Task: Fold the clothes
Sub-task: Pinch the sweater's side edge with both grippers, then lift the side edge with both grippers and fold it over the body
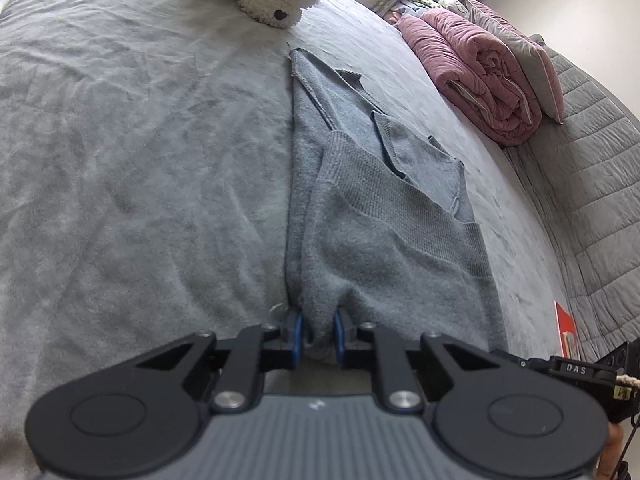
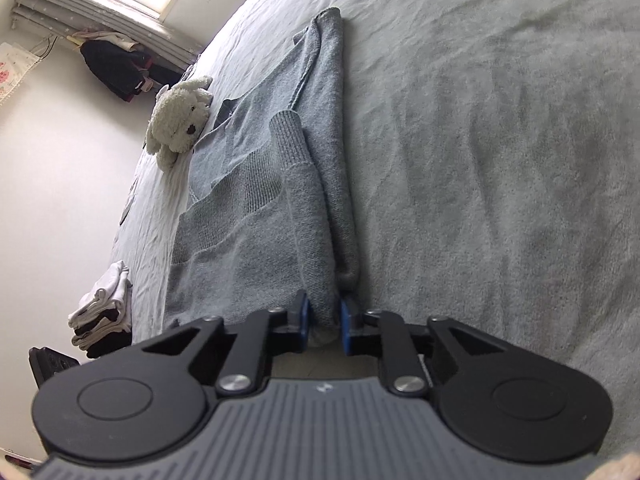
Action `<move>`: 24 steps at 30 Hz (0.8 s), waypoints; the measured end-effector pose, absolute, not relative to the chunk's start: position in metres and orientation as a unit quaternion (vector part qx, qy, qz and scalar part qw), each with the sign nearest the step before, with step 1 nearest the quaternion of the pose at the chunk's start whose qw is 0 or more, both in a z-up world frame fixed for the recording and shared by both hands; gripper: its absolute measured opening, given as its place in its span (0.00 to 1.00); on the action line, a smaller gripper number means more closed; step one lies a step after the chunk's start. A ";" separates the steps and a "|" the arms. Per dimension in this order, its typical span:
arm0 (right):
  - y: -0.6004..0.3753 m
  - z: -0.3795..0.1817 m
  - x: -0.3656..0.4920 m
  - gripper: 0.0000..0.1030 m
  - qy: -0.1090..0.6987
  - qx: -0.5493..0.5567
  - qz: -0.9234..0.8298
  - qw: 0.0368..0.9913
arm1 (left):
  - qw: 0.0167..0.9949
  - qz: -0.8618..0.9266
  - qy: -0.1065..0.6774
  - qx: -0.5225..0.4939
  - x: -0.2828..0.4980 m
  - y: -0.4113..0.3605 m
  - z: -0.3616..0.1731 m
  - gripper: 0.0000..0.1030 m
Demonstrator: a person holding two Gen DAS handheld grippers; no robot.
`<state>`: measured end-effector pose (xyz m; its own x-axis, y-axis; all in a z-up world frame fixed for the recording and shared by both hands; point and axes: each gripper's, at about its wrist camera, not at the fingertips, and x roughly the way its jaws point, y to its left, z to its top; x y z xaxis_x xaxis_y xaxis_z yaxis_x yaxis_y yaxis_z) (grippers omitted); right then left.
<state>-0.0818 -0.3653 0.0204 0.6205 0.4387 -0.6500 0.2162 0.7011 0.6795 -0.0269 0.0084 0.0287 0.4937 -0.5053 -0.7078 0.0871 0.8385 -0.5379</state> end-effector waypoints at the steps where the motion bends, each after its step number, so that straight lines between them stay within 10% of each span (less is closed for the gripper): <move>1: -0.365 0.022 -0.083 0.14 0.428 0.376 0.067 0.819 | 0.837 -0.175 0.469 -0.220 -0.028 0.008 0.030 0.12; 24: -0.363 0.048 -0.158 0.11 0.380 0.376 0.070 0.842 | 0.840 -0.159 0.449 -0.260 -0.098 0.031 0.053 0.10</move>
